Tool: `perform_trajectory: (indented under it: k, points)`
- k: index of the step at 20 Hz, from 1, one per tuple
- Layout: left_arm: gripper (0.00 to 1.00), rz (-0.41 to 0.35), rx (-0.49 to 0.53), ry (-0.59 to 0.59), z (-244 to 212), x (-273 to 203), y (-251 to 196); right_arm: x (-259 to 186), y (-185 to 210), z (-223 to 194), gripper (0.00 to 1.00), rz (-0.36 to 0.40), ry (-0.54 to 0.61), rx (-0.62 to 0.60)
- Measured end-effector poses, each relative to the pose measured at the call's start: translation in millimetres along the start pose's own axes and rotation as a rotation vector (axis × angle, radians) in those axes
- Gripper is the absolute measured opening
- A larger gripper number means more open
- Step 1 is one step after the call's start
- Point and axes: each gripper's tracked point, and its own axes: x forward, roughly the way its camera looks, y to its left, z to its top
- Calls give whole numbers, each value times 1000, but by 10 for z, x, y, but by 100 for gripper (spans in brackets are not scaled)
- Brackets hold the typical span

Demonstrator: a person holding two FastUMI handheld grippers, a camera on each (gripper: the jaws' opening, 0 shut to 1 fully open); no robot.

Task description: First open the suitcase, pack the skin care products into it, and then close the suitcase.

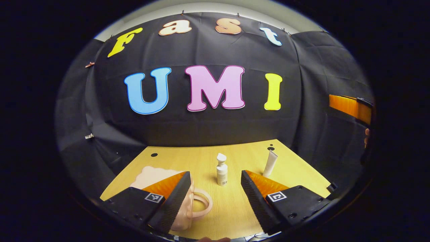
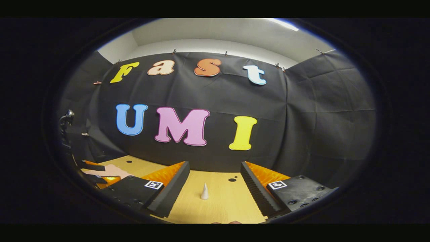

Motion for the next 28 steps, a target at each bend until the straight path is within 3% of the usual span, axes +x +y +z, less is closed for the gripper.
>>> perform_trajectory:
  k: [8,14,21,27,28]
  points:
    - [96,-29,-10,257,-707,403,-84,-10,-164,-140,96,-33,30,-10]
    - [97,44,4,453,-1252,877,161,-16,-332,-262,97,-74,70,25]
    - [97,49,22,646,-1802,1266,223,-79,-469,-270,97,-92,75,-5]
    - [93,0,91,652,-1925,1384,140,-151,-598,-323,95,-119,93,9]
    - [88,-2,103,663,-1964,1358,146,-154,-591,-323,97,-118,94,12]
